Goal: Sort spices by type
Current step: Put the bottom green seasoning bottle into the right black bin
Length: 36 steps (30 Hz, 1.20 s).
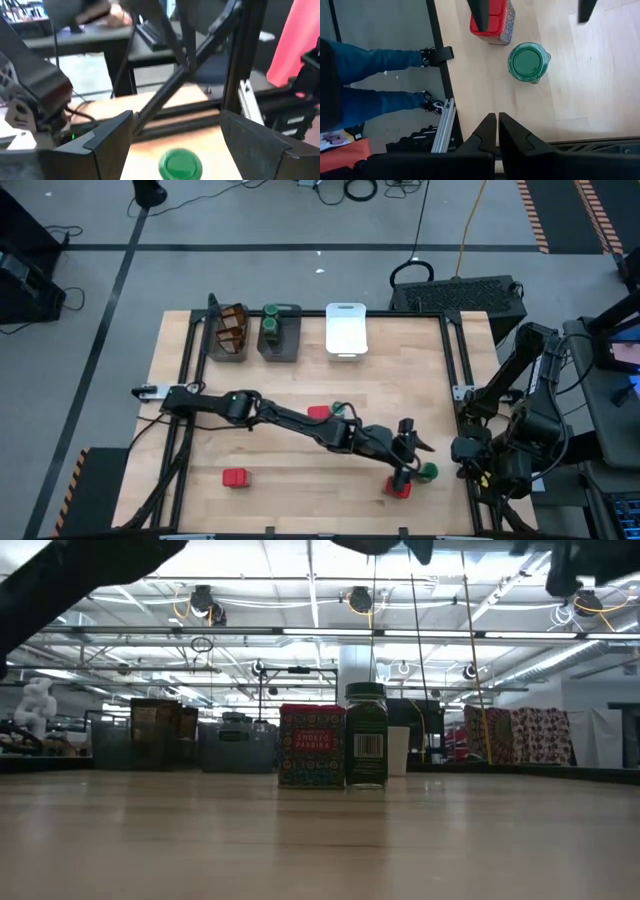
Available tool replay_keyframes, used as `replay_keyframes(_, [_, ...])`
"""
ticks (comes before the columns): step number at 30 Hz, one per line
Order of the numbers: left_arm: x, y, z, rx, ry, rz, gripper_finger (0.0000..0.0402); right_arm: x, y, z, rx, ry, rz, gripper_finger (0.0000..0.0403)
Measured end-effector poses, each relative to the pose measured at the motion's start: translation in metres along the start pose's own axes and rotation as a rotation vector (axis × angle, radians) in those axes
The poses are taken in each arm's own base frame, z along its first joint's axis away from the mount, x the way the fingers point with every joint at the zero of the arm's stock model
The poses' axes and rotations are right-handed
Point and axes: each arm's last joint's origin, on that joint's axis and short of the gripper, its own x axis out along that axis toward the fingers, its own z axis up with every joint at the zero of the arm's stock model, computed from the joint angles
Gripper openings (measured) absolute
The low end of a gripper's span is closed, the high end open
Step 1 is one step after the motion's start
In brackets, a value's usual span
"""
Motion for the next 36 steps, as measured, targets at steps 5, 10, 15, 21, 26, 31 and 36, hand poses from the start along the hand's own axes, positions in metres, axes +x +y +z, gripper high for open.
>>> replay_keyframes(5, [0.001, -0.003, -0.014, 0.092, 0.105, -0.016, 0.0299, 0.0, 0.0, 0.001, 0.008, -0.04, -0.007, 0.0])
replay_keyframes(10, [0.006, -0.005, -0.024, 0.099, 0.087, -0.023, 0.0299, 0.0, 0.0, 0.001, 0.025, -0.046, -0.008, 0.0])
replay_keyframes(15, [0.011, -0.009, -0.037, 0.072, 0.082, -0.041, 0.0299, 0.0, 0.0, 0.001, 0.026, -0.047, -0.007, 0.0])
replay_keyframes(21, [0.013, -0.01, -0.044, 0.044, 0.085, -0.04, 0.0299, 0.0, 0.0, 0.001, 0.026, -0.048, -0.007, 0.0])
replay_keyframes(26, [0.014, -0.01, -0.046, 0.044, 0.095, -0.035, 0.0299, 0.0, 0.0, 0.001, 0.026, -0.048, -0.007, 0.0])
replay_keyframes(31, [0.014, -0.01, -0.046, 0.044, 0.094, -0.033, 0.0299, 0.0, 0.0, 0.001, 0.026, -0.048, -0.007, 0.0])
replay_keyframes(36, [0.014, -0.01, -0.046, 0.043, 0.094, -0.032, 0.0299, 0.0, 0.0, 0.001, 0.025, -0.048, -0.007, 0.0])
